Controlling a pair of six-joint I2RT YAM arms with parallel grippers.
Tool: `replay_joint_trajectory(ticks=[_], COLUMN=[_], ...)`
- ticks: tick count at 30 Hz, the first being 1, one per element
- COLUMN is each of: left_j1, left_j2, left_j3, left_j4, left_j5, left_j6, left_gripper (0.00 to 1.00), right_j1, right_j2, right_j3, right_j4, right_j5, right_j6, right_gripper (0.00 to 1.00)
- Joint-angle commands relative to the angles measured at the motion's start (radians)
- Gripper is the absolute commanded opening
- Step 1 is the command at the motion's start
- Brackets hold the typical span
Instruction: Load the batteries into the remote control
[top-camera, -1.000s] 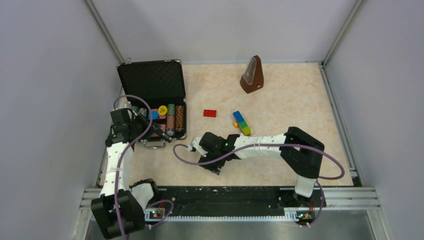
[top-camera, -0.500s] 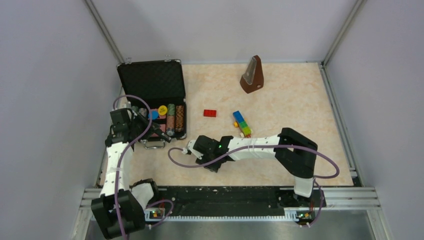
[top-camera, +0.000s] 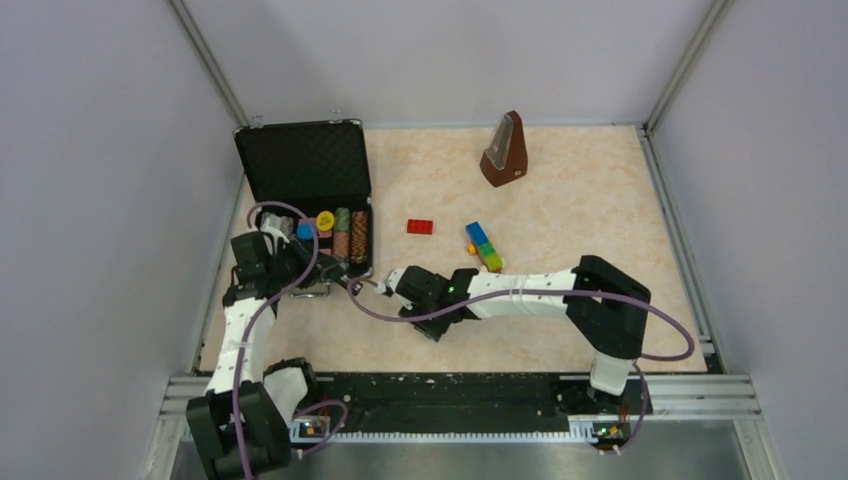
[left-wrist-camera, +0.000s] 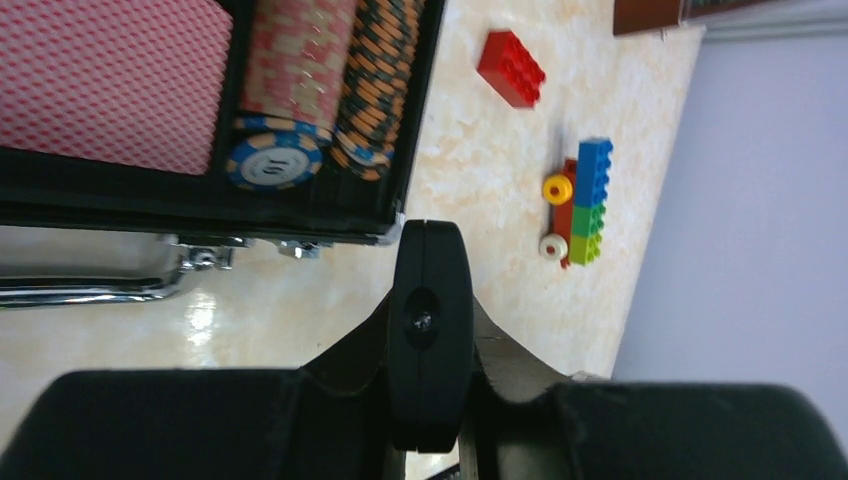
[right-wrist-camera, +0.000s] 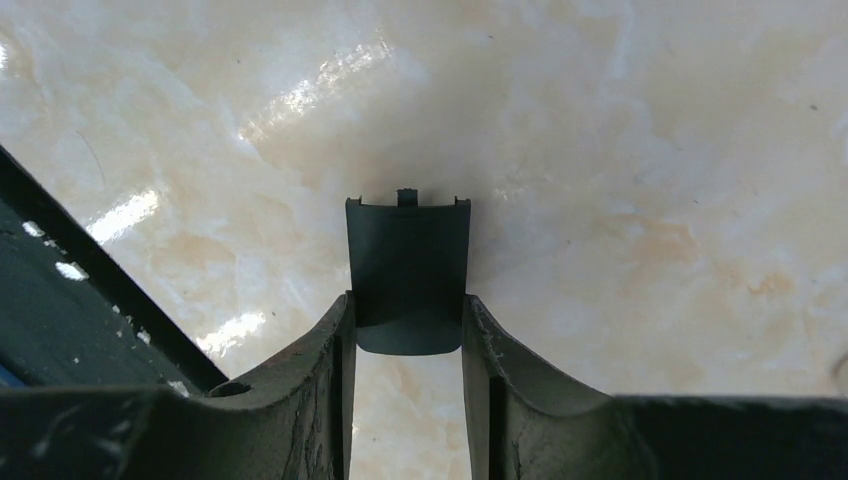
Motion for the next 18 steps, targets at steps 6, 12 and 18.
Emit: replay_joint_trajectory(ticks=[6,12,18], left_j1=[-0.2,-0.356,-0.428], left_j2=[-0.079,-0.071,-0.045], left_j3=[-0.076,-0.105,-0.122], left_j4=[0.245,0.363,0.477], left_j5=[0.088,0.031,0.089], left_j6=[-0.037,-0.033,-0.009], left_gripper=[0.0,0.0,0.0], right_j1=[-0.02,-0.02,-0.019], right_j2=[-0.232,-0.321,-0.345], right_j3=[-0.025,-0.033,-0.01], right_j4=[0.033,0.061,0.061], right_j5=[0.014,-0.014,-0.023], right_j6=[0.066,0.086,0.109], right_gripper=[0.31,0.31,0.31])
